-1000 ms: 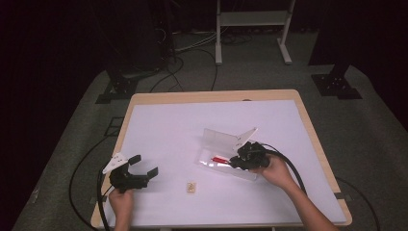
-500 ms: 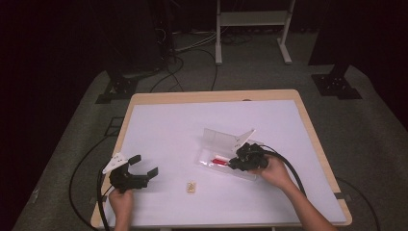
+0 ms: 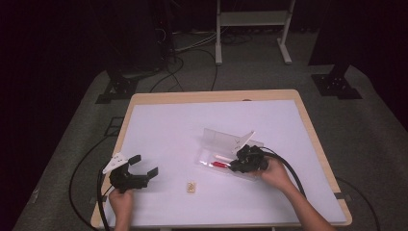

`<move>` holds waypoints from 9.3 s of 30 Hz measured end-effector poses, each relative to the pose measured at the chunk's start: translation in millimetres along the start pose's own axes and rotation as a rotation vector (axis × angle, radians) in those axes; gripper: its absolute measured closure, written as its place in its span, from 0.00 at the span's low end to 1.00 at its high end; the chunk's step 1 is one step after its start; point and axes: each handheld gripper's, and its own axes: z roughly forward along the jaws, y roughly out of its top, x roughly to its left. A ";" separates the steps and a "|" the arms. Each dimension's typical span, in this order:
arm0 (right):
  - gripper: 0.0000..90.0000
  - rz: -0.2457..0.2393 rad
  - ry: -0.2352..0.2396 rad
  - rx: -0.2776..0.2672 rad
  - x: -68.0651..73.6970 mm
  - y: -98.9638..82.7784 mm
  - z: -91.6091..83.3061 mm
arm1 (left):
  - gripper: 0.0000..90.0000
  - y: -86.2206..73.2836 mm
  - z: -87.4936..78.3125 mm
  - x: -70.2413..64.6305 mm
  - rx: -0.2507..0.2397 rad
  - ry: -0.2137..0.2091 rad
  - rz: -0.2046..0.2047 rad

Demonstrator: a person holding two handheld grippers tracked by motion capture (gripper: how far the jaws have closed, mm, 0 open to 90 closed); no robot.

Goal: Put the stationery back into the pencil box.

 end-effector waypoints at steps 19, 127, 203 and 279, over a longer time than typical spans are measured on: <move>0.78 0.033 0.022 -0.002 -6.3 -6.4 0.2 | 0.00 0.0 0.1 -0.2 0.001 0.000 0.000; 0.40 -0.154 0.205 -0.053 79.8 77.1 60.0 | 0.00 0.0 -0.9 0.0 -0.003 -0.005 -0.003; 0.65 -0.188 0.130 -0.088 47.9 94.9 25.9 | 0.00 0.0 -0.8 0.6 -0.011 -0.002 -0.019; 0.64 -0.022 0.071 -0.025 -21.6 88.8 53.9 | 0.00 0.0 -1.9 1.6 -0.017 -0.006 -0.011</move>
